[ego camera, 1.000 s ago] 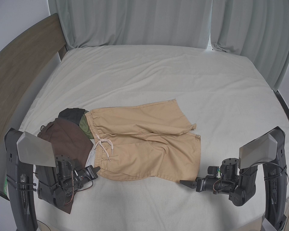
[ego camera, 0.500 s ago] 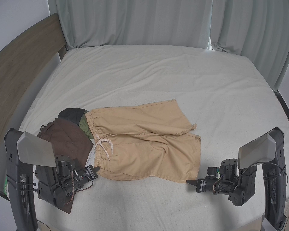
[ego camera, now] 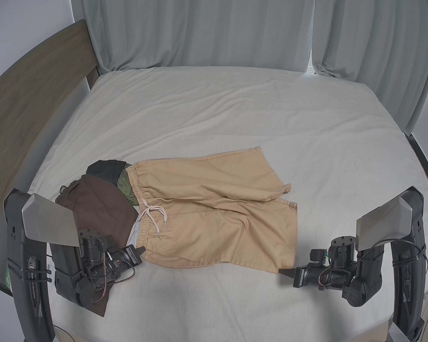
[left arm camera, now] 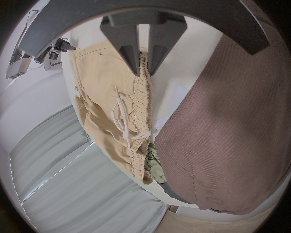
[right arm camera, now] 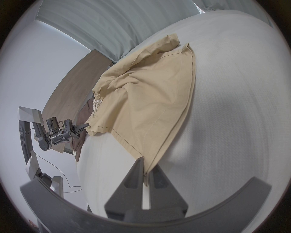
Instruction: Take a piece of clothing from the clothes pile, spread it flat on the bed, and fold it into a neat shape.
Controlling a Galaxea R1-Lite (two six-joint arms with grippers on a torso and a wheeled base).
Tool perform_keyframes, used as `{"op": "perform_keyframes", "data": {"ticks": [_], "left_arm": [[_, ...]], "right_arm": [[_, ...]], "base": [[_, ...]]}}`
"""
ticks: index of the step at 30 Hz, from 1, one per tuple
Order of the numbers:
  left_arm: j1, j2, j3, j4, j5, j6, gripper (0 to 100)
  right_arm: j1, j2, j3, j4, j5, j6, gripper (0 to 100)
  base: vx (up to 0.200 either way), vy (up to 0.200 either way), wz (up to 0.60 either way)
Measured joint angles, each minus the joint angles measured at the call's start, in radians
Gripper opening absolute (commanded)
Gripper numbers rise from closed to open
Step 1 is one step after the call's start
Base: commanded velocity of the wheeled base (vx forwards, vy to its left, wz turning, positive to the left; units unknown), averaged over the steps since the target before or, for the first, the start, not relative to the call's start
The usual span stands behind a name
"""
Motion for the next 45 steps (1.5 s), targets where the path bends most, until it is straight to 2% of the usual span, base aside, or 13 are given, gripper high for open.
{"op": "perform_keyframes", "data": {"ticks": [14,21,29,35,45], "left_arm": [[0.019,-0.116,0.147,0.000,-0.024,0.014,0],[0.037,-0.147,0.218,0.000,-0.028,0.057,0],[0.035,-0.176,0.294,0.000,-0.029,0.069,0],[0.029,-0.185,0.337,0.002,-0.028,0.118,0],[0.012,-0.186,0.344,0.013,-0.035,0.150,0]], "right_arm": [[-0.040,-0.093,0.142,0.002,0.018,-0.007,0],[-0.046,-0.137,0.187,0.003,0.016,-0.013,0],[-0.077,-0.164,0.248,0.004,0.020,-0.066,0],[-0.099,-0.170,0.301,0.004,0.033,-0.132,0],[-0.115,-0.177,0.316,0.011,0.035,-0.157,0]], "base": [[0.000,0.000,0.00],[0.000,0.000,0.00],[0.000,0.000,0.00],[0.000,0.000,0.00],[0.000,0.000,0.00]]}}
